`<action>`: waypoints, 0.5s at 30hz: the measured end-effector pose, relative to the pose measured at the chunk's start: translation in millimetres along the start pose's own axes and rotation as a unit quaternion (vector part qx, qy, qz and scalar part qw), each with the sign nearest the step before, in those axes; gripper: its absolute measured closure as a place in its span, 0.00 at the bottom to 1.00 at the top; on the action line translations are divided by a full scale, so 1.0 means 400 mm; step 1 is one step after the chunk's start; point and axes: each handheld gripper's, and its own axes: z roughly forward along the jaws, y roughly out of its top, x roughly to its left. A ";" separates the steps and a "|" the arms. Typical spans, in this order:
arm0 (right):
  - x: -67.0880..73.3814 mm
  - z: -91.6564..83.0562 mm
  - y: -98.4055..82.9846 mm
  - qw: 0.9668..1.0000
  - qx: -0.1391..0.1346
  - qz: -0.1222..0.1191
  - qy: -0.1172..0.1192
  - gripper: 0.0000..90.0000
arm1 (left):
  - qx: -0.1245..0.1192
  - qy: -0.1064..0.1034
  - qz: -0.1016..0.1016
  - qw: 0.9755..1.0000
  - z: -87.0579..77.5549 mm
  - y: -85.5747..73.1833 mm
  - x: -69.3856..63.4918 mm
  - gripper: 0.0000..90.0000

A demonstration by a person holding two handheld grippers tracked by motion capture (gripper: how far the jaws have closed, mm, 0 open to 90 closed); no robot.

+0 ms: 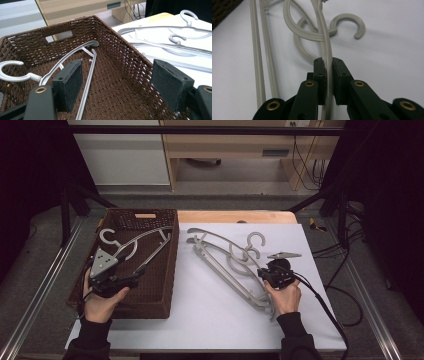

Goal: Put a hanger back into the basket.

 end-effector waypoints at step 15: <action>-0.025 -0.121 0.015 0.998 -0.052 -0.011 0.019 0.92 | -0.012 -0.012 0.007 1.000 -0.017 0.016 -0.014 0.27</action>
